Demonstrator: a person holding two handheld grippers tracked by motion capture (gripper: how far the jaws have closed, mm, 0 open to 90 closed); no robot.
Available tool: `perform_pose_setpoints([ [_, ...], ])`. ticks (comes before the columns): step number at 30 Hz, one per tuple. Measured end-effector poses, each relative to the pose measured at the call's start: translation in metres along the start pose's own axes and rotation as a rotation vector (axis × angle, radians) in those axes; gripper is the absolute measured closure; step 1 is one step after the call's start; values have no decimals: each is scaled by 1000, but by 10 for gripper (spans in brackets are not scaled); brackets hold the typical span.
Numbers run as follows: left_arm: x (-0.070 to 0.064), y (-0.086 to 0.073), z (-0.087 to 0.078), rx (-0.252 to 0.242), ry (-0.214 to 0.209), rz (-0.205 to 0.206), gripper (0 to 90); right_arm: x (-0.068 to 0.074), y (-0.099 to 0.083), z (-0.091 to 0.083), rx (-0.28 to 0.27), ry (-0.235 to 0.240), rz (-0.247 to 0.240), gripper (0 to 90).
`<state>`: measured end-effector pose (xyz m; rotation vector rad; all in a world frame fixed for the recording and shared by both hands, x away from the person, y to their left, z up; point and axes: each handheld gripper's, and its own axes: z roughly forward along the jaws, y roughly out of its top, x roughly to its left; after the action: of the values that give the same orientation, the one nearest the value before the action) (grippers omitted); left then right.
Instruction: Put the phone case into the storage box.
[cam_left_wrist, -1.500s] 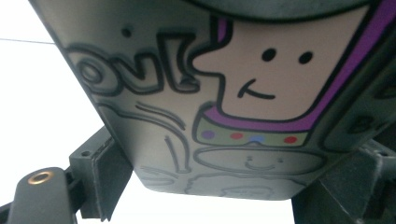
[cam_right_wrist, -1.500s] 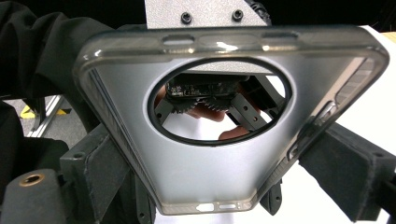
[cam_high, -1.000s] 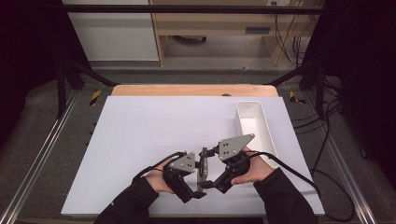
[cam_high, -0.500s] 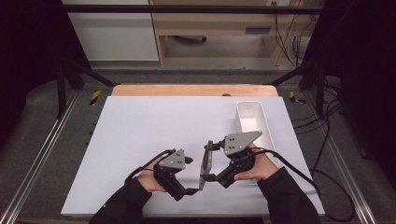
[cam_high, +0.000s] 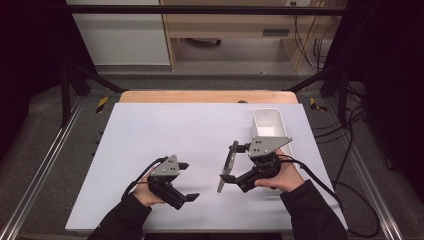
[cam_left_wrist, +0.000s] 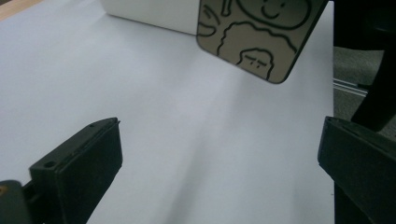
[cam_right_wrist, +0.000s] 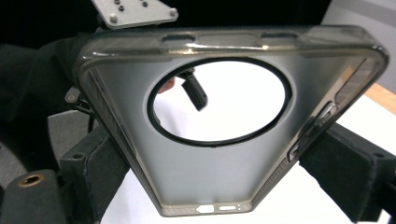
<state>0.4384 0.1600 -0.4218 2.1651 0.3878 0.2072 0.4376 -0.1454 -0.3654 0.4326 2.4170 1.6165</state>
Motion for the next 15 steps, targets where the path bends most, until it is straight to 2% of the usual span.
perform_pose_setpoints([
  [7,9,-13,-14,-40,82,-69,0,-1,2,-9,-16,-52,29,117],
  [15,15,-25,-27,-93,171,-120,0,-2,5,-17,-42,-102,51,117],
])
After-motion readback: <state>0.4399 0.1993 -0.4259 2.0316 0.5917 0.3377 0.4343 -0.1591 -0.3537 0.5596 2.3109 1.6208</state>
